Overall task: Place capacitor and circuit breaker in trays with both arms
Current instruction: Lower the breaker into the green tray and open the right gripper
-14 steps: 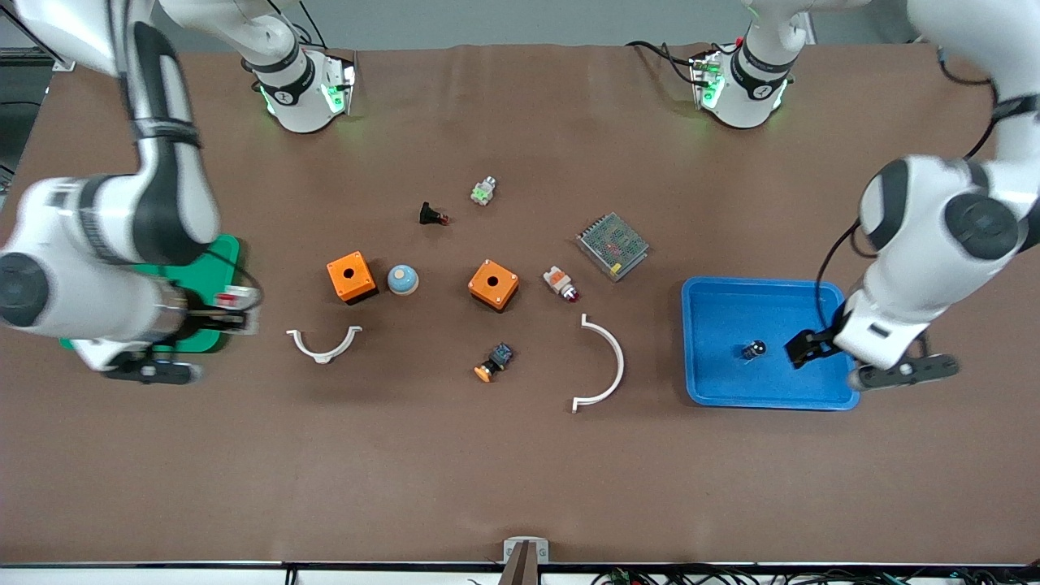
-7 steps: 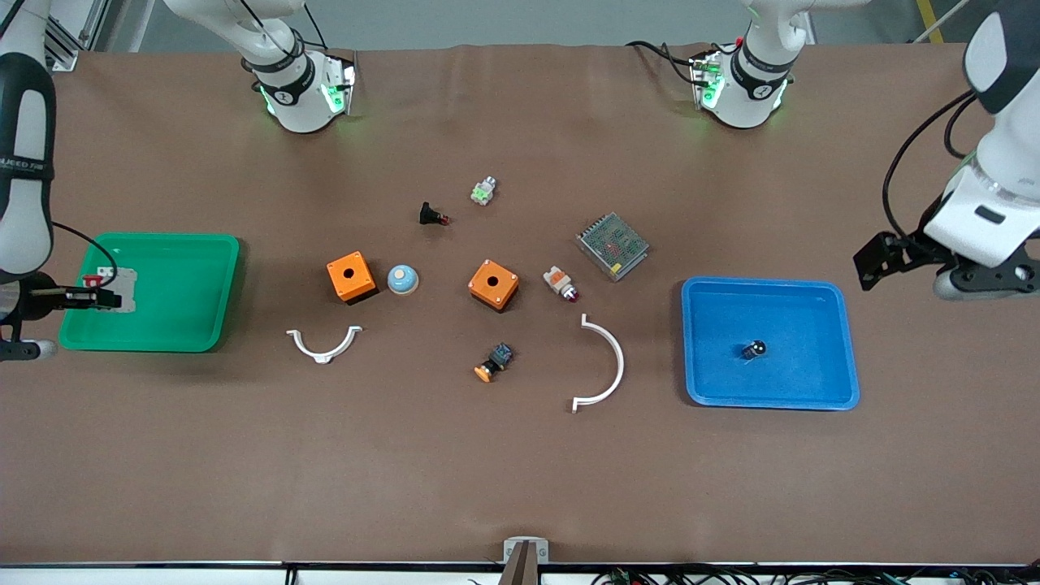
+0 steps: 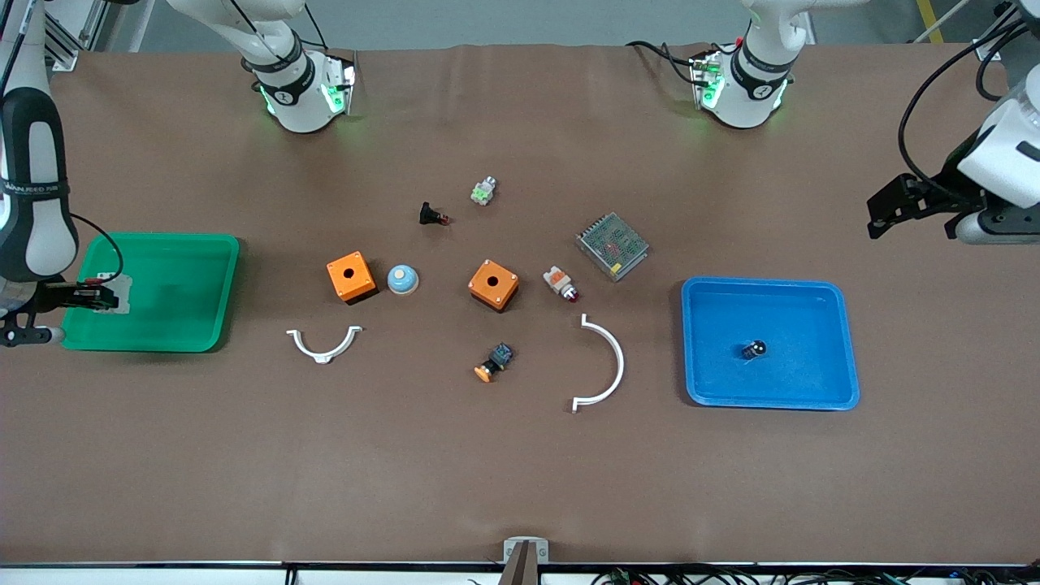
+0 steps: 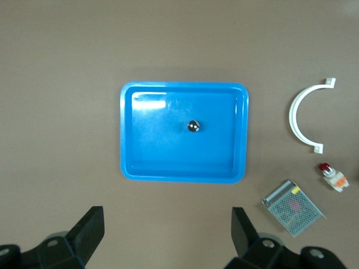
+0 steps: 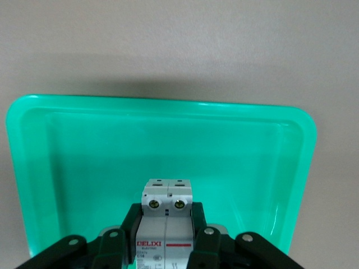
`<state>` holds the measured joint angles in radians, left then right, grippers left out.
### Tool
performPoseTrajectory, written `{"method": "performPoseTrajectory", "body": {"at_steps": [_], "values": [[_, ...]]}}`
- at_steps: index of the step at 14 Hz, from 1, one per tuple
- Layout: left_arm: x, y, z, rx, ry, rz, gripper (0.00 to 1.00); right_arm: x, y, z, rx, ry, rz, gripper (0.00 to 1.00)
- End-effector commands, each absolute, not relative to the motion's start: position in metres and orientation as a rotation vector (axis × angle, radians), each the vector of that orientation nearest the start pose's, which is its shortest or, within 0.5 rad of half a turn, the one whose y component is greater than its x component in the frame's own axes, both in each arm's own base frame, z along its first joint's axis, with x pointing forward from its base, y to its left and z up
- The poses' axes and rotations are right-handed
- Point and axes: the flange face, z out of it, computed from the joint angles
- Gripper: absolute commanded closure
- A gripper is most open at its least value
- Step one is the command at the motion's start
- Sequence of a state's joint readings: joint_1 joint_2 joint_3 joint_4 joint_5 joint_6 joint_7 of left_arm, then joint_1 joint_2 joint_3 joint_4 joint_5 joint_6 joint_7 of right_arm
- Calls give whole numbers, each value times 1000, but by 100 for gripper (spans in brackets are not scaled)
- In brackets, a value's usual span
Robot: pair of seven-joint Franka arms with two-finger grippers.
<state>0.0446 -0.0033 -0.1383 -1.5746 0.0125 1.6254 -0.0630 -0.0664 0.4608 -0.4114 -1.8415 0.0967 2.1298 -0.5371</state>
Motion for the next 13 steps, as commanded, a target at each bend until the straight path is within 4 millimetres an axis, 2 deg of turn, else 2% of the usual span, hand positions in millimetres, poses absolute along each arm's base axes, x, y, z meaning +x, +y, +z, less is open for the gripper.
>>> {"method": "performPoseTrajectory", "body": {"at_steps": [1, 4, 7, 13], "values": [[540, -56, 637, -3147, 77, -57, 0, 556, -273, 271, -3176, -55, 221, 78], [530, -68, 638, -3140, 86, -55, 0, 545, -272, 250, -3178, -37, 211, 78], [527, -78, 638, -3135, 103, -53, 0, 536, -272, 239, -3155, 7, 208, 78], [528, -73, 638, -3137, 62, -53, 0, 531, -270, 225, -3152, 41, 174, 76]]}}
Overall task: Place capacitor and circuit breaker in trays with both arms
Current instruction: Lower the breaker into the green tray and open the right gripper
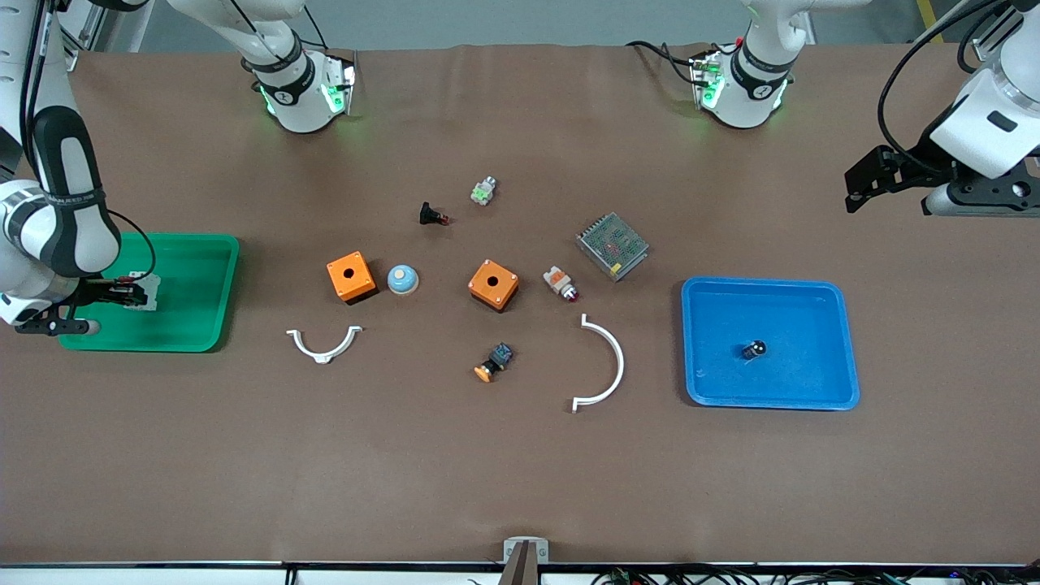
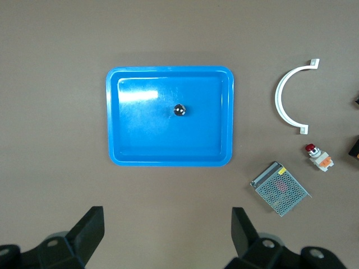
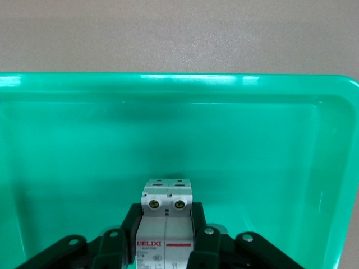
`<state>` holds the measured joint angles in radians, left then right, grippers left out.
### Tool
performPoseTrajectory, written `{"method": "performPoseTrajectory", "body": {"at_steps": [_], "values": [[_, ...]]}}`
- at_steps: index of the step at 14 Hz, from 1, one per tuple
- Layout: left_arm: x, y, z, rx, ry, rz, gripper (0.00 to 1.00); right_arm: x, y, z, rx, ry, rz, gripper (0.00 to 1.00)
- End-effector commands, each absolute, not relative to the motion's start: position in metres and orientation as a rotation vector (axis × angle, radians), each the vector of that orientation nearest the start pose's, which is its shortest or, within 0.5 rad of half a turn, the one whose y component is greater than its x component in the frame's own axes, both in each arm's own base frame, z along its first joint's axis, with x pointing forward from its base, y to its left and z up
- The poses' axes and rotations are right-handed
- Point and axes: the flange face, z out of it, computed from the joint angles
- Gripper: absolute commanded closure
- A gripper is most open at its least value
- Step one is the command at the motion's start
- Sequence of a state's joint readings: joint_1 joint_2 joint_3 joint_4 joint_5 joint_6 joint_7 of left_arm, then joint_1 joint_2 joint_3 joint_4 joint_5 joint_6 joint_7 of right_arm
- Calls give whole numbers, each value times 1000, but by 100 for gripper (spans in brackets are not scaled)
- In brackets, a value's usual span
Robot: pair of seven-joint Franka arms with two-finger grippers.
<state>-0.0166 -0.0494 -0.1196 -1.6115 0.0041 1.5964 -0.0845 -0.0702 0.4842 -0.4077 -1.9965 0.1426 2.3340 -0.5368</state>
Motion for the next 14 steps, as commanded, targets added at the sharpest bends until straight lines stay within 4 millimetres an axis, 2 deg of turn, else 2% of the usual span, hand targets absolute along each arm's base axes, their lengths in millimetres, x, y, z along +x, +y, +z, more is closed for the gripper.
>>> {"method": "performPoseTrajectory", "body": {"at_steps": [1, 2, 3, 4, 6, 8, 9, 11, 14], "values": [[528, -73, 638, -3137, 62, -53, 0, 532, -269, 225, -3153, 39, 174, 71], [529, -73, 638, -3135, 62, -54, 0, 532, -268, 225, -3152, 37, 176, 51], [531, -71, 635, -3136, 58, -46, 0, 532, -267, 225, -3150, 39, 180, 8], [534, -69, 632, -3136, 58, -39, 0, 532, -265, 226, -3145, 44, 187, 0], [535, -70, 634, -3137, 62, -49, 0, 538, -256, 246, -3129, 26, 177, 0], [535, -69, 634, -3136, 72, -53, 0, 543, -236, 291, -3092, 21, 162, 0], [535, -69, 634, -3136, 77, -51, 0, 541, -224, 319, -3063, 97, 164, 0], [535, -68, 635, -3136, 75, -53, 0, 540, -184, 363, -3026, 181, 194, 0], [536, -64, 635, -3136, 67, -56, 0, 533, -146, 423, -3042, 200, 177, 0]]}}
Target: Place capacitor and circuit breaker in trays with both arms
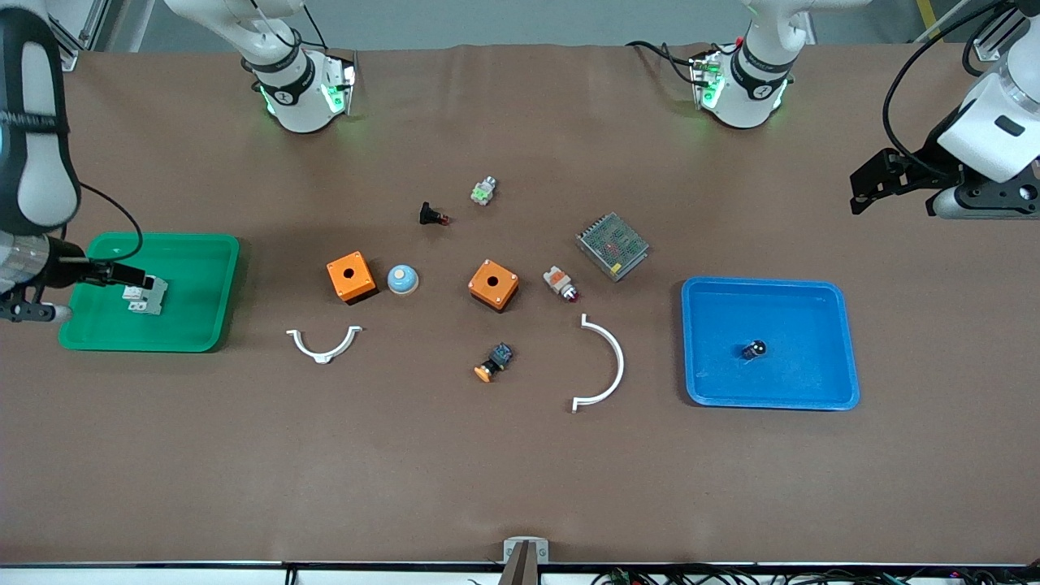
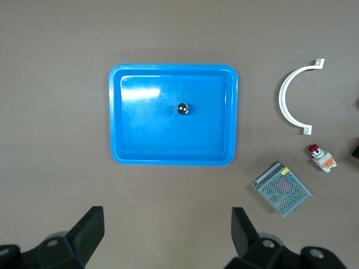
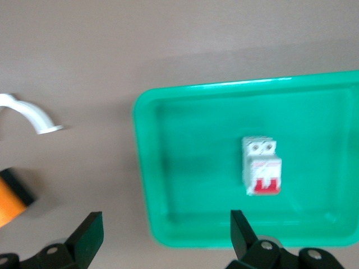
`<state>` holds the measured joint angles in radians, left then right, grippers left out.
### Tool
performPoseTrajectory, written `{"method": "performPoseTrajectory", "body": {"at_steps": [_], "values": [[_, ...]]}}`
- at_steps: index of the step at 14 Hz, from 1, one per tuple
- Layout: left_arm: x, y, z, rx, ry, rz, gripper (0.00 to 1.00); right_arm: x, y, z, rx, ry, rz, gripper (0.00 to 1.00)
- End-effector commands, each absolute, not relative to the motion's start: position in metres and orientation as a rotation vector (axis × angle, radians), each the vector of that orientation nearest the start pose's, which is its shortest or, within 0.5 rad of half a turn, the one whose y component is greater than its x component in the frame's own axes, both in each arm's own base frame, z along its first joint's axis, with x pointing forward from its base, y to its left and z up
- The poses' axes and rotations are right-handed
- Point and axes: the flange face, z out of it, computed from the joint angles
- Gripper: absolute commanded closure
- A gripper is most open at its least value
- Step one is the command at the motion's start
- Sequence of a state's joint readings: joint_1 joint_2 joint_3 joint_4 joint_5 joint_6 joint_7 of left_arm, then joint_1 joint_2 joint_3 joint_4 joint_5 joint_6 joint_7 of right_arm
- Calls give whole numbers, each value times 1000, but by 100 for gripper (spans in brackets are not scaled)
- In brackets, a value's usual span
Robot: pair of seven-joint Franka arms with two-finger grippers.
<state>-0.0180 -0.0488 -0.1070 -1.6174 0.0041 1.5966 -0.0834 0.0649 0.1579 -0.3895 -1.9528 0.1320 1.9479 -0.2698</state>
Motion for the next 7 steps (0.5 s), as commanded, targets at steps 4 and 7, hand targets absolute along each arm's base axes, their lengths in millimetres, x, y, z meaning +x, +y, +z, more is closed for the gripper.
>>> {"method": "performPoseTrajectory", "body": {"at_steps": [4, 7], "values": [[536, -58, 641, -3137, 67, -72, 0, 532, -104, 501, -3059, 217, 197, 0], [538, -58, 639, -3137, 65, -68, 0, 543, -69, 575, -3086, 202, 149, 0]]}}
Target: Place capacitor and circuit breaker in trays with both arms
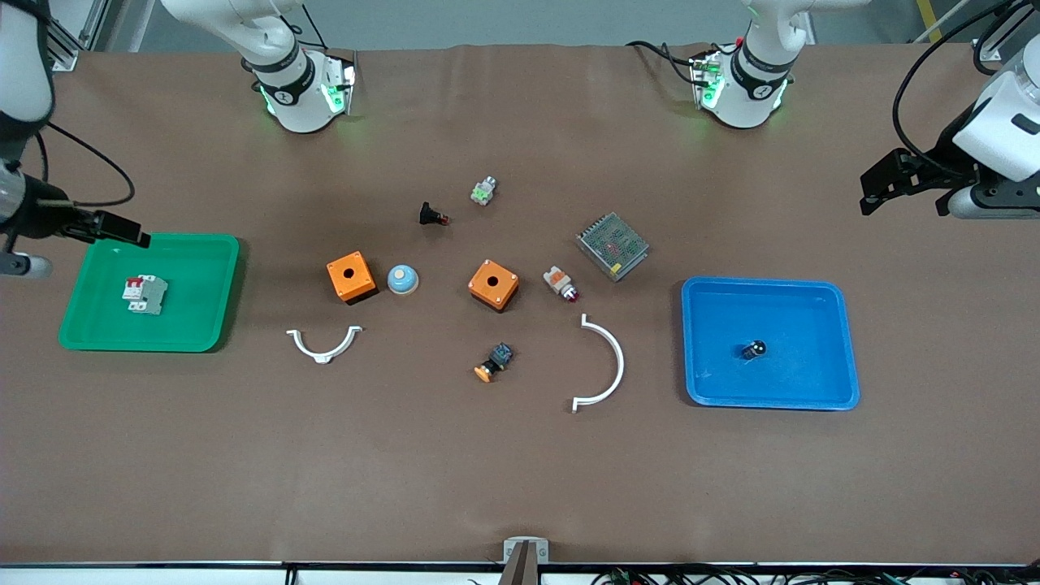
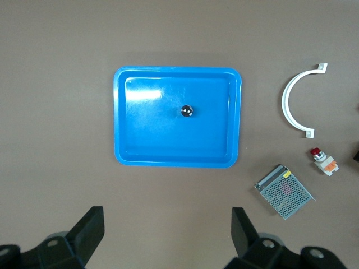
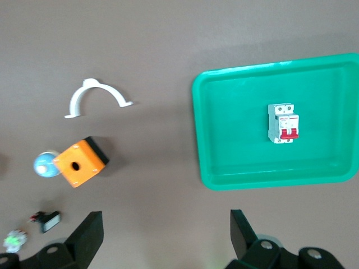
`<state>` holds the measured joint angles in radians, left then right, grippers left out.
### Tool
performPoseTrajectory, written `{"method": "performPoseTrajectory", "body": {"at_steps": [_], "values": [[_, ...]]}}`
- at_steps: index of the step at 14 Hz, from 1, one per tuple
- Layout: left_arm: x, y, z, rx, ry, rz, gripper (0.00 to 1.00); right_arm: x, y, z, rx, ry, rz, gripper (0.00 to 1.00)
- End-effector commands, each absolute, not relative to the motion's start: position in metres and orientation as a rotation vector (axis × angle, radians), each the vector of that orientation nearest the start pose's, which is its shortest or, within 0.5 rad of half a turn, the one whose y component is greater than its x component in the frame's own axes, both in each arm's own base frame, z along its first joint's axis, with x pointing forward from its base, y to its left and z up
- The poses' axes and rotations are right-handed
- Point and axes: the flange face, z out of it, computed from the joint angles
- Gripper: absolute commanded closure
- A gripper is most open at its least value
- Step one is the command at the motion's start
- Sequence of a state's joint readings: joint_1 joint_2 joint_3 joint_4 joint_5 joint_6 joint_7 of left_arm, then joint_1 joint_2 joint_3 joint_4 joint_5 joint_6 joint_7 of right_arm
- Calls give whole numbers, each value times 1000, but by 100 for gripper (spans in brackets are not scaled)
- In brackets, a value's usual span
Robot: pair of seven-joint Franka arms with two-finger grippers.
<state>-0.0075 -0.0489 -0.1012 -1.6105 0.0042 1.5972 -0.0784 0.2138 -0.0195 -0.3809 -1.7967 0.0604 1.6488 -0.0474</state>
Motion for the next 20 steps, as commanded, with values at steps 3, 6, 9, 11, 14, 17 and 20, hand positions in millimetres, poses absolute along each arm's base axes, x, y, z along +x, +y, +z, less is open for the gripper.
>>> {"method": "performPoseTrajectory", "body": {"at_steps": [3, 6, 9, 11, 14, 17, 20], "values": [[538, -59, 638, -3137, 77, -63, 0, 550, -63, 629, -3106, 181, 0, 0], [537, -60, 639, -3136, 89, -63, 0, 548, -72, 661, -3106, 201, -59, 0], [538, -61, 640, -3137, 87, -68, 0, 548, -69, 663, -3112, 190, -64, 0], [538, -61, 640, -3135, 87, -68, 0, 549, -64, 662, -3115, 178, -61, 0], [538, -61, 640, -3135, 84, -65, 0, 550, -60, 662, -3115, 169, -61, 0], [538, -61, 640, -3134, 84, -66, 0, 547, -79, 663, -3101, 214, -63, 0], [538, -61, 640, -3129, 86, -66, 0, 550, -66, 661, -3109, 178, -51, 0]]}}
